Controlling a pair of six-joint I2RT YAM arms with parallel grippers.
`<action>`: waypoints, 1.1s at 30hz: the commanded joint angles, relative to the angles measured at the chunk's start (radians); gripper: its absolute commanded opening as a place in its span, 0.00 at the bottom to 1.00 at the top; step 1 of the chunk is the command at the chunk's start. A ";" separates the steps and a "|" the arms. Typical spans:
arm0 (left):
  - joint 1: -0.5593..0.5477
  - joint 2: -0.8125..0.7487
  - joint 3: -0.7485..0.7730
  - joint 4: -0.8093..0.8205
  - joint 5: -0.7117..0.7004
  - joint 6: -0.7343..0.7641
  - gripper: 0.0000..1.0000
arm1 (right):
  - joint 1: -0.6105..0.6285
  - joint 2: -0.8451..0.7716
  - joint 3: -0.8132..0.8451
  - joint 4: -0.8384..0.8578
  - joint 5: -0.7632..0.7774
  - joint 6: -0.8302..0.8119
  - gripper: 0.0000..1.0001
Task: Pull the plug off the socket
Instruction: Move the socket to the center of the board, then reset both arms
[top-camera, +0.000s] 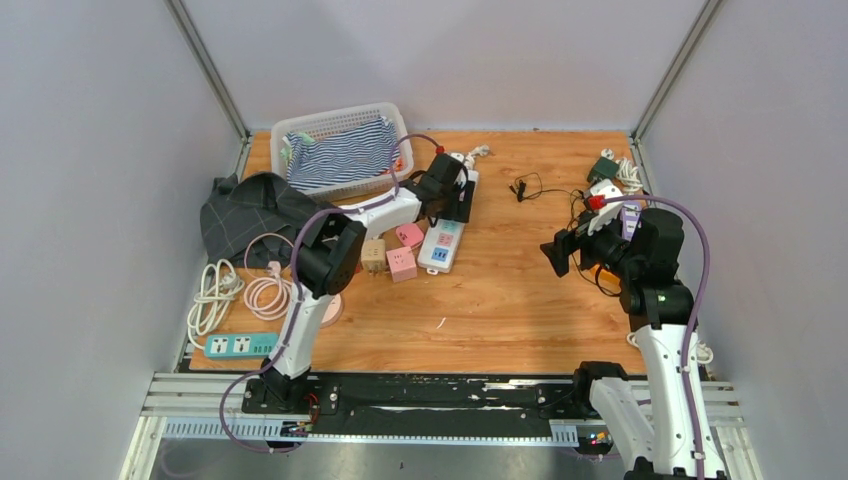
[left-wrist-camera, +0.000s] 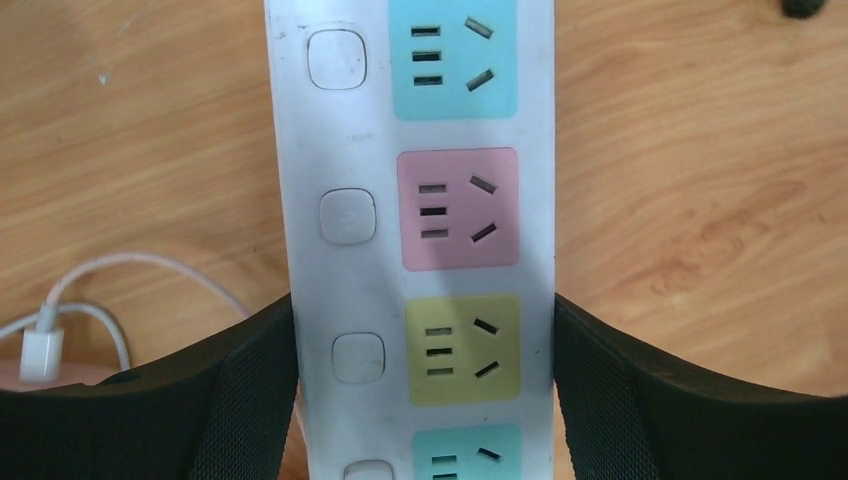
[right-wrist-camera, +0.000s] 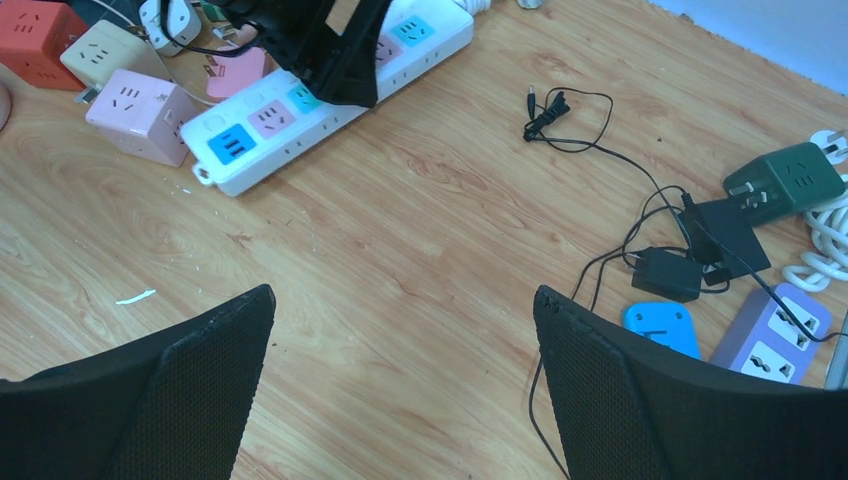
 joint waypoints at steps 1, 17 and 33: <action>-0.001 -0.220 -0.088 0.116 0.081 0.028 0.83 | -0.016 -0.017 -0.015 0.009 0.020 0.006 1.00; -0.001 -0.887 -0.521 0.173 0.304 0.030 1.00 | -0.037 -0.093 -0.049 0.085 0.031 0.095 1.00; -0.020 -1.501 -0.767 -0.261 -0.063 0.305 1.00 | -0.056 -0.106 0.022 0.060 0.012 0.209 1.00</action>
